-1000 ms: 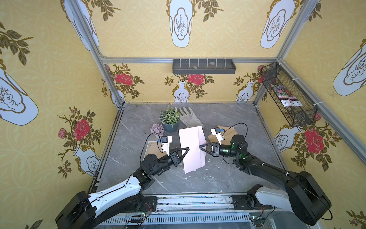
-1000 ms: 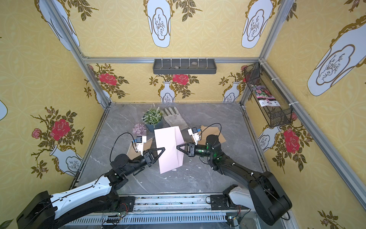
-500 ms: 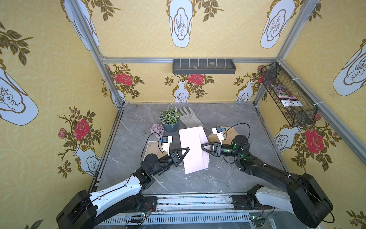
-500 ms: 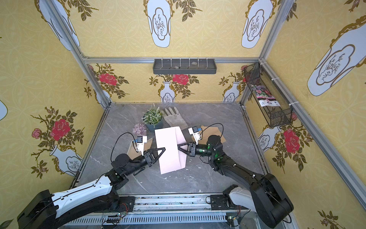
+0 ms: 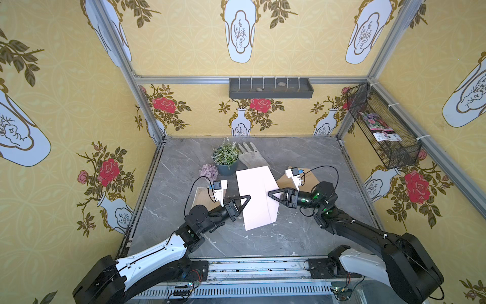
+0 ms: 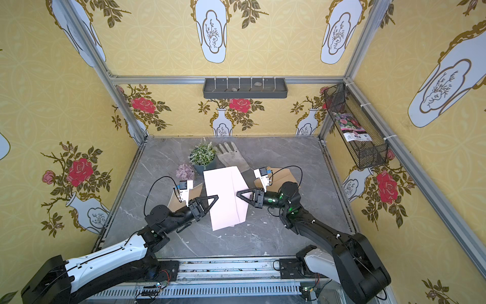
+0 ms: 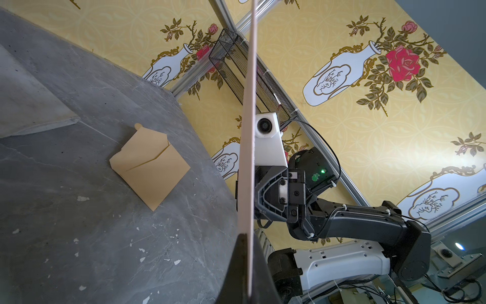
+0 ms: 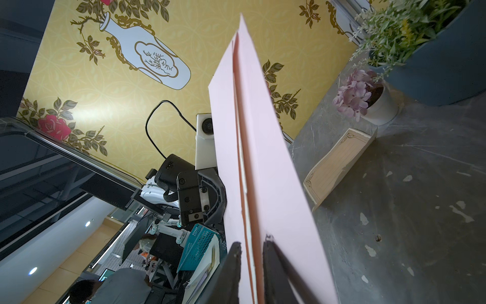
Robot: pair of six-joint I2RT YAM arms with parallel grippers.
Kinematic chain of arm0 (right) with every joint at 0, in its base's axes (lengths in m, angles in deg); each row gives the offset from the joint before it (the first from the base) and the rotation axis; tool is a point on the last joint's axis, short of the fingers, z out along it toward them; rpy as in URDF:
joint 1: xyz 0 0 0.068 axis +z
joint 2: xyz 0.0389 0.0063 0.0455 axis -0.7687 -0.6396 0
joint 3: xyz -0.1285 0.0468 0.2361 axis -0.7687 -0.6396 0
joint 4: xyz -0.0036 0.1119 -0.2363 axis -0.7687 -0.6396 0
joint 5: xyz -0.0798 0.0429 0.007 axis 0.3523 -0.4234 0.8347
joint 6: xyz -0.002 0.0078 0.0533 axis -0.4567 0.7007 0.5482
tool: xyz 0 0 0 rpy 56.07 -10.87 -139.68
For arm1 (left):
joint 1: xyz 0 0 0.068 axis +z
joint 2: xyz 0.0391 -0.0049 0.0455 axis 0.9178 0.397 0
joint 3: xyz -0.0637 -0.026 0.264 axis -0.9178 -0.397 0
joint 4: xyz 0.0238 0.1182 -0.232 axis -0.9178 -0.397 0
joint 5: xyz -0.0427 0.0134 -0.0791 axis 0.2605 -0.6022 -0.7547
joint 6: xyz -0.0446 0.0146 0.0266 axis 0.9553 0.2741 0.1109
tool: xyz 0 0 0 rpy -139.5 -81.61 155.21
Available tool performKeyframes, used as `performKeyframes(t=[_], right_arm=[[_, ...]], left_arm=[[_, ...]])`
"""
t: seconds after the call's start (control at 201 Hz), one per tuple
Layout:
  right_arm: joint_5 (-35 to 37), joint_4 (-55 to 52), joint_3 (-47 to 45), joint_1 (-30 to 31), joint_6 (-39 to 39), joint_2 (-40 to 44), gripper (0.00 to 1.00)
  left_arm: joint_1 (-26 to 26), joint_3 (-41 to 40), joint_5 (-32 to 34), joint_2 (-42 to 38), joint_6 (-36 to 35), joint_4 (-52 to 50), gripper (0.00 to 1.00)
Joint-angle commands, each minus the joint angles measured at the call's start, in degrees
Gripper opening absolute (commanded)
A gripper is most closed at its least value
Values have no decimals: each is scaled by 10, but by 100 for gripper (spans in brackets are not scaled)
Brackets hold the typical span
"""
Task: Take the letter paper out of the envelope
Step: Take out the letter paper from the envelope.
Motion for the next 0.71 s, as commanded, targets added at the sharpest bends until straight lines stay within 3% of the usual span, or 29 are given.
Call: performKeyframes(t=[0.0, 0.075, 0.164, 0.408, 0.702], right_arm=[[-9, 46, -1, -2, 10, -4, 18], [-12, 53, 2, -1, 13, -12, 19], [-12, 52, 5, -1, 9, -21, 29], [-7, 60, 14, 12, 5, -48, 28], [-7, 61, 14, 14, -1, -59, 19]], left_arm=[[0, -2, 1, -1, -6, 5, 0], [0, 1, 0, 1, -7, 5, 0], [0, 4, -2, 6, -7, 6, 0], [0, 11, -8, 26, -6, 18, 0], [0, 16, -18, 48, 2, 40, 0]])
